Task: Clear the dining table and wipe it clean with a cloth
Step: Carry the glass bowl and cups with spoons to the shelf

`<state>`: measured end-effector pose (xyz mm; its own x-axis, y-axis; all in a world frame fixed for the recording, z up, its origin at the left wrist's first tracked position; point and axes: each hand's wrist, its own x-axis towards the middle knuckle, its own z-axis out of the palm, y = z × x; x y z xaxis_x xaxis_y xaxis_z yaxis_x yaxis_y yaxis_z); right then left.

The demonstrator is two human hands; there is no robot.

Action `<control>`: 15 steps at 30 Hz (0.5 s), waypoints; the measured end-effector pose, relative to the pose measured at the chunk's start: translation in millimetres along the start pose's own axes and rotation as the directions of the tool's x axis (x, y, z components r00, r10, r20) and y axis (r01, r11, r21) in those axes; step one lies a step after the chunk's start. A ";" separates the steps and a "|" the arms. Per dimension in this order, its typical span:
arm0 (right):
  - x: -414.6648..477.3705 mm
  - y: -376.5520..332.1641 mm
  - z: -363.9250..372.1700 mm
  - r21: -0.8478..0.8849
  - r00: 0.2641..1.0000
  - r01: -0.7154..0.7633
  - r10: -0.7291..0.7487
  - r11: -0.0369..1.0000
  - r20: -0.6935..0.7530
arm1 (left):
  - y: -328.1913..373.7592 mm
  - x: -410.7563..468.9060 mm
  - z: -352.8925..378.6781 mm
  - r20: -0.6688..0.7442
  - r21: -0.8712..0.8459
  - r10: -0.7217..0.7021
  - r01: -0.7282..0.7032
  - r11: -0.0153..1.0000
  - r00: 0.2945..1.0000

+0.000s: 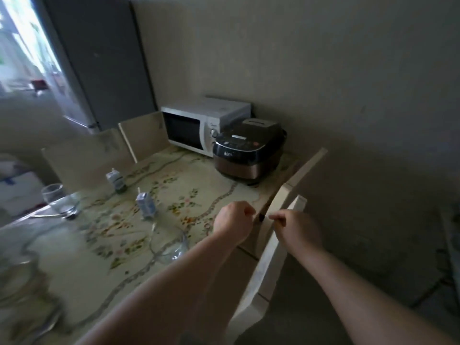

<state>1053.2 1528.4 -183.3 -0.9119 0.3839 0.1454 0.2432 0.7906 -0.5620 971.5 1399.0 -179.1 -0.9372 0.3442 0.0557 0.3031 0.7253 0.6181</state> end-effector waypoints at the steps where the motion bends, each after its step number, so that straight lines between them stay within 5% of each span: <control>1: 3.9 -10.0 9.7 0.011 1.000 0.015 -0.015 1.000 0.017 | -12.4 -0.9 -6.0 -0.027 -0.004 -0.021 0.020 1.000 0.999; 15: 33.0 -102.7 153.1 -0.036 0.970 -0.054 0.061 0.998 0.234 | -205.6 8.5 -95.6 -0.150 -0.003 -0.263 0.266 0.964 0.953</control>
<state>947.5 1386.7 -245.5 -0.9473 0.3091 -0.0842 0.3041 0.7853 -0.5393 884.7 1195.9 -230.8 -0.9988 0.0479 0.0076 0.0425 0.7886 0.6134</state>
